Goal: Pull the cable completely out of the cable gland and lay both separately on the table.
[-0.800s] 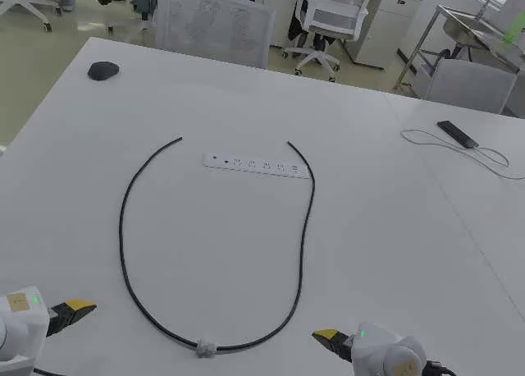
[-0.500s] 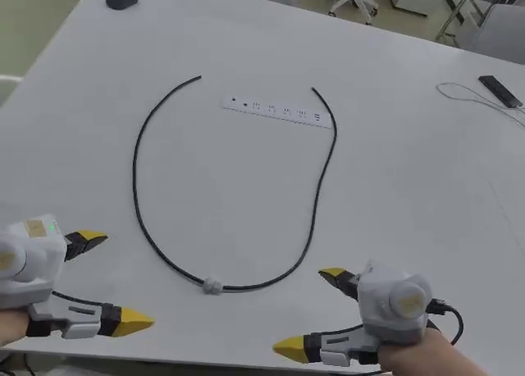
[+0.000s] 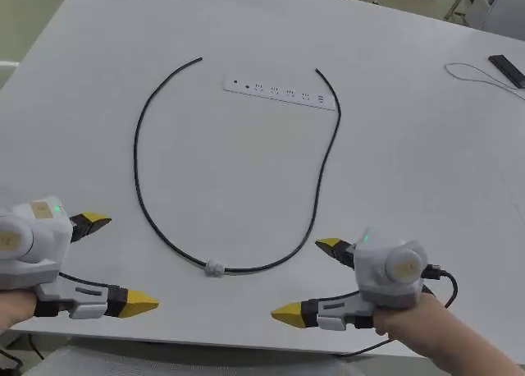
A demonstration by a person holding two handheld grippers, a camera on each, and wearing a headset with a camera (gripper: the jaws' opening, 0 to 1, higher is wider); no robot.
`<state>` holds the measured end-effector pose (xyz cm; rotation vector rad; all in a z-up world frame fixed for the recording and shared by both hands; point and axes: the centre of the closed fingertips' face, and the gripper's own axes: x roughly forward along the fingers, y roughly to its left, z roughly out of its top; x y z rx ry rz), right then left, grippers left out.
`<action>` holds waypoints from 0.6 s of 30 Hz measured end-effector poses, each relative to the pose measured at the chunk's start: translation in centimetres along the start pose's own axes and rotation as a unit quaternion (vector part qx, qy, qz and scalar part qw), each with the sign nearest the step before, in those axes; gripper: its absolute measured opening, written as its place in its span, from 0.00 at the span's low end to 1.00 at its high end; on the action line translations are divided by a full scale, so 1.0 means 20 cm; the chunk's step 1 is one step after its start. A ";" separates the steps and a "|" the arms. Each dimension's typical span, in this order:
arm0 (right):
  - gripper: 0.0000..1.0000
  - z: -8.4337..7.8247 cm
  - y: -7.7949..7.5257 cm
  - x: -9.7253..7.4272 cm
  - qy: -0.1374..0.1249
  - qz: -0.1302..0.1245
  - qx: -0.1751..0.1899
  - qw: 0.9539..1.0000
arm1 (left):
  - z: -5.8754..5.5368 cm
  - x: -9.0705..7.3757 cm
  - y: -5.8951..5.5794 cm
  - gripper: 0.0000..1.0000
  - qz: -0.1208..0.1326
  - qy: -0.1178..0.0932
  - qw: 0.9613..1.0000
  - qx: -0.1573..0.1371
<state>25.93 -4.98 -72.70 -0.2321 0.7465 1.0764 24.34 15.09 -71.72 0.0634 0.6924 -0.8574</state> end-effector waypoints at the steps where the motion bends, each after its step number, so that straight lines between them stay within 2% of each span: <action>1: 0.93 0.01 0.00 0.01 0.000 0.001 -0.002 1.000 | 0.00 0.00 0.00 0.99 0.000 0.001 1.000 0.001; 5: 0.93 0.04 0.01 0.05 0.004 0.009 -0.011 1.000 | -0.01 0.00 0.01 0.99 -0.002 0.004 1.000 0.002; 14: 0.94 0.11 0.05 0.13 0.008 0.025 -0.023 0.999 | 0.01 -0.01 0.02 0.97 -0.004 -0.005 1.000 0.002; 18: 0.93 0.13 0.04 0.15 0.013 0.029 -0.025 0.999 | 0.01 -0.01 0.02 0.97 -0.006 -0.004 1.000 0.003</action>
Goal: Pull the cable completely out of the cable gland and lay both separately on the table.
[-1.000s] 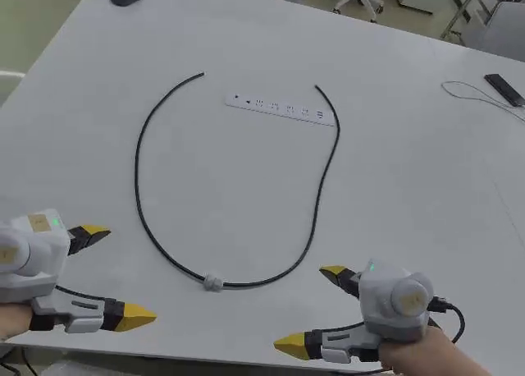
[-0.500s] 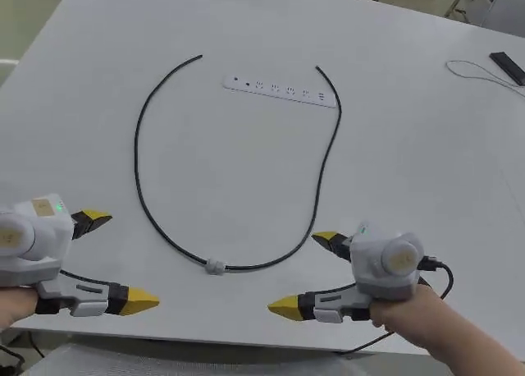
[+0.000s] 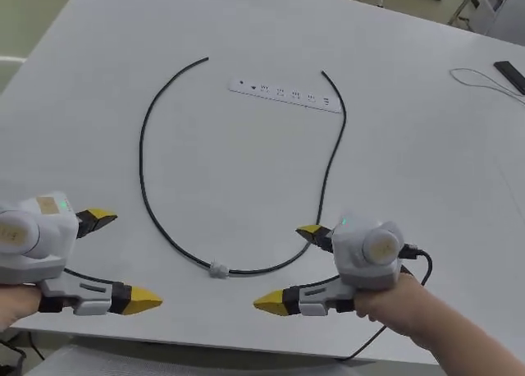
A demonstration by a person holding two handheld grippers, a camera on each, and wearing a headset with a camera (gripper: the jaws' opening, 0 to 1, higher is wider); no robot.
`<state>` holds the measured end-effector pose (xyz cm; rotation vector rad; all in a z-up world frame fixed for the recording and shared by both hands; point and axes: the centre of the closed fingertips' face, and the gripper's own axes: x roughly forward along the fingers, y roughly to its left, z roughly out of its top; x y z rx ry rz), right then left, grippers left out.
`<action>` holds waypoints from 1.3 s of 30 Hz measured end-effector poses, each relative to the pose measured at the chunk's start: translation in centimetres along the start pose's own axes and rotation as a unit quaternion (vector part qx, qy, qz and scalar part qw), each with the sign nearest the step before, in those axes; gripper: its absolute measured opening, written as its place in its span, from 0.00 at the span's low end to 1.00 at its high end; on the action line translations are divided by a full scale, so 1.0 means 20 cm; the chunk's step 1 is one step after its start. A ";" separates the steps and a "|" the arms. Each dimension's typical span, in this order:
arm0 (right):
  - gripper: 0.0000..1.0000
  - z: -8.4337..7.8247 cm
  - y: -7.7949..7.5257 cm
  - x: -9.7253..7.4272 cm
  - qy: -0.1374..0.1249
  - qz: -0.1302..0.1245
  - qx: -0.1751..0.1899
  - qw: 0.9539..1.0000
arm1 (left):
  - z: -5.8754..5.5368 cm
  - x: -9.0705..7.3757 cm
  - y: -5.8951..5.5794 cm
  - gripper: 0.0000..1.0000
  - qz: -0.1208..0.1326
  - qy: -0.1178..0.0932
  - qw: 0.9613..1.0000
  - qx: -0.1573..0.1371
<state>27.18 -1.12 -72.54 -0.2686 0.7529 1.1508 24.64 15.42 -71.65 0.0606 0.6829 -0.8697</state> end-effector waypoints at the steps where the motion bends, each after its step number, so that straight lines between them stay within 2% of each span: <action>1: 0.93 0.00 0.00 0.00 0.002 0.001 -0.002 1.000 | 0.00 0.00 0.00 0.96 -0.001 0.001 1.000 0.000; 12: 0.88 0.06 0.00 0.11 0.023 0.013 -0.024 0.999 | -0.06 -0.02 -0.01 0.94 -0.004 0.009 1.000 -0.003; 16: 0.84 0.03 0.01 0.17 0.047 0.022 -0.043 0.998 | -0.06 -0.03 -0.01 0.93 -0.003 0.002 1.000 -0.006; 20: 0.77 0.01 0.02 0.21 0.066 0.026 -0.052 0.996 | -0.09 -0.03 -0.01 0.94 -0.002 0.006 1.000 -0.006; 26: 0.69 0.00 0.02 0.27 0.081 0.036 -0.061 0.994 | -0.10 -0.04 0.01 0.96 0.005 0.002 1.000 -0.010; 33: 0.54 -0.09 0.02 0.34 0.122 0.046 -0.091 0.987 | -0.11 -0.03 0.01 0.96 0.005 0.004 1.000 -0.009; 39: 0.46 -0.13 0.04 0.40 0.133 0.057 -0.091 0.985 | -0.12 -0.02 0.02 0.95 0.005 0.010 1.000 -0.007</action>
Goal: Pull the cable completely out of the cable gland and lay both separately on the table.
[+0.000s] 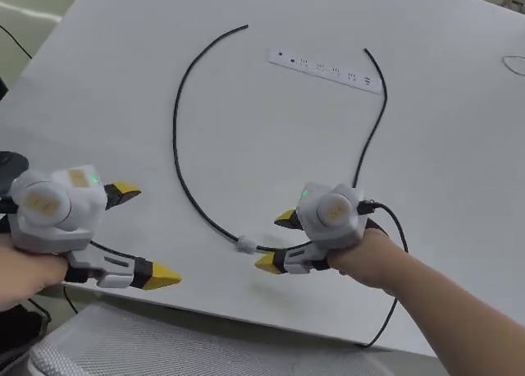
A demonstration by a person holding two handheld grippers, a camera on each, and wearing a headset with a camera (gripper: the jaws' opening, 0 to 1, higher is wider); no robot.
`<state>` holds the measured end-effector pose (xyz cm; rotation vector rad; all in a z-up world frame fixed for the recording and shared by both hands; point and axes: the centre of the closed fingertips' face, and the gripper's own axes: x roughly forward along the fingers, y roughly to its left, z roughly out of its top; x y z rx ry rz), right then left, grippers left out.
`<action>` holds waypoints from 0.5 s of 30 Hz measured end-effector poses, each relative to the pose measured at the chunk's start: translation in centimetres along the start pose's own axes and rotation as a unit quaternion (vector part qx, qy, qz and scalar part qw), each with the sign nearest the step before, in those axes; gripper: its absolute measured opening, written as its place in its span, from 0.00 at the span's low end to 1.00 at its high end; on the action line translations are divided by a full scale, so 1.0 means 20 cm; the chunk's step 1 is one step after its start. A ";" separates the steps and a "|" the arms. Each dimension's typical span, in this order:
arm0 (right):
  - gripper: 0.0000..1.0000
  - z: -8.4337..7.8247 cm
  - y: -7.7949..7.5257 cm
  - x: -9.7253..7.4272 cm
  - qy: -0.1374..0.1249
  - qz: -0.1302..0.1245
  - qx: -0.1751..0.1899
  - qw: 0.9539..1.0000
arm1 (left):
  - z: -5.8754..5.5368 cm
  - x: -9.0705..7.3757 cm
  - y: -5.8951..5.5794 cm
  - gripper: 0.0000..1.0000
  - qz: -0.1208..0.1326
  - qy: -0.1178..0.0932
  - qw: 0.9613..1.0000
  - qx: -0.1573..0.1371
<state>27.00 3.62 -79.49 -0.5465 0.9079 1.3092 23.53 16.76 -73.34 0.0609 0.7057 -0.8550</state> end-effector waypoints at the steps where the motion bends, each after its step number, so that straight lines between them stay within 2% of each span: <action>1: 0.46 0.00 0.00 0.01 0.001 0.001 0.000 1.000 | 0.00 0.00 0.00 0.96 0.000 0.000 1.000 0.000; 11: 0.35 0.00 0.00 0.08 0.009 0.016 -0.007 1.000 | -0.01 0.02 0.01 0.95 -0.001 0.006 1.000 -0.004; 15: 0.29 0.02 0.00 0.09 0.007 0.016 -0.014 1.000 | 0.01 0.02 0.01 0.96 0.000 -0.010 1.000 -0.016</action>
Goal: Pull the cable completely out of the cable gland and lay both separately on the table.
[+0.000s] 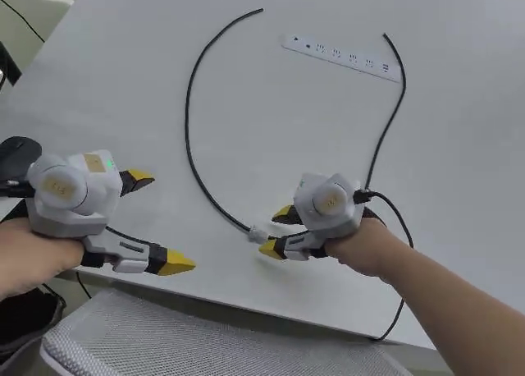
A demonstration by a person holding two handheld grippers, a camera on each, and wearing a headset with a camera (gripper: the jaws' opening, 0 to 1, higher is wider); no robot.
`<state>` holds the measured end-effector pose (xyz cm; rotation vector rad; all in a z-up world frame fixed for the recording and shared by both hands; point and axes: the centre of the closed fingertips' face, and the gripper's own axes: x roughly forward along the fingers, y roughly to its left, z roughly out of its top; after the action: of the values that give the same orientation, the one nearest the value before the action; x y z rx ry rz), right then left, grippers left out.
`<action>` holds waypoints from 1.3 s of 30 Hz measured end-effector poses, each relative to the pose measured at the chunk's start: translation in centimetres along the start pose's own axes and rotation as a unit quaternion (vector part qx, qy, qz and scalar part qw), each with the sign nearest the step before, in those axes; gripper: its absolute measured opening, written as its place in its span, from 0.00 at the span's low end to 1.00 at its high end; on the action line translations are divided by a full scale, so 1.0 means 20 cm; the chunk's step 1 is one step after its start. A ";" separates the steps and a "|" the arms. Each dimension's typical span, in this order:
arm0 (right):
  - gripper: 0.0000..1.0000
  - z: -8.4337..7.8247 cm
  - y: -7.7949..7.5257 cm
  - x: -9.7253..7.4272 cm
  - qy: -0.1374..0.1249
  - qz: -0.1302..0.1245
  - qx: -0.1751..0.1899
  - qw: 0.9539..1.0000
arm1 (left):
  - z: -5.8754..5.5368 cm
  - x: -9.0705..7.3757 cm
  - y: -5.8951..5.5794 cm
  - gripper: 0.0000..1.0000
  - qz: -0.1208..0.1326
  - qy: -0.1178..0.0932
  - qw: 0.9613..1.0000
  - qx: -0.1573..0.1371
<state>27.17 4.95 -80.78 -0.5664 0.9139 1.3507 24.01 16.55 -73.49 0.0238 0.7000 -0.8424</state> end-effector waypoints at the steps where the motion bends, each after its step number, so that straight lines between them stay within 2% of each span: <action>1: 0.28 0.00 0.00 0.01 0.002 0.004 0.000 1.000 | 0.00 0.00 0.00 0.96 0.001 0.001 1.000 0.000; 4: 0.24 0.00 0.00 0.02 0.008 0.006 -0.011 1.000 | -0.01 0.00 0.01 0.96 0.003 0.006 1.000 0.004; 8: 0.20 -0.02 0.00 0.03 0.017 0.015 -0.015 1.000 | 0.00 0.00 0.01 0.92 0.001 0.000 1.000 0.013; 19: 0.11 -0.02 0.01 0.06 0.025 0.024 -0.018 0.999 | -0.02 0.00 0.02 0.92 -0.001 0.010 1.000 0.002; 27: 0.08 -0.01 -0.01 0.06 0.024 0.011 -0.013 1.000 | -0.02 -0.01 0.03 0.91 0.000 0.009 1.000 0.000; 31: 0.07 -0.01 -0.03 0.06 0.029 0.003 -0.010 1.000 | -0.01 -0.01 0.03 0.90 -0.001 0.008 1.000 0.000; 35: 0.07 -0.01 -0.02 0.03 0.034 0.007 -0.006 0.999 | -0.01 0.00 0.01 0.90 -0.007 0.007 1.000 0.002; 39: 0.07 0.02 0.00 -0.01 0.022 0.008 0.003 1.000 | 0.03 0.01 0.00 0.88 -0.014 -0.001 1.000 0.012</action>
<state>27.28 5.13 -80.43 -0.5871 0.9593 1.3530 24.30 16.28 -73.12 0.0348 0.6892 -0.8772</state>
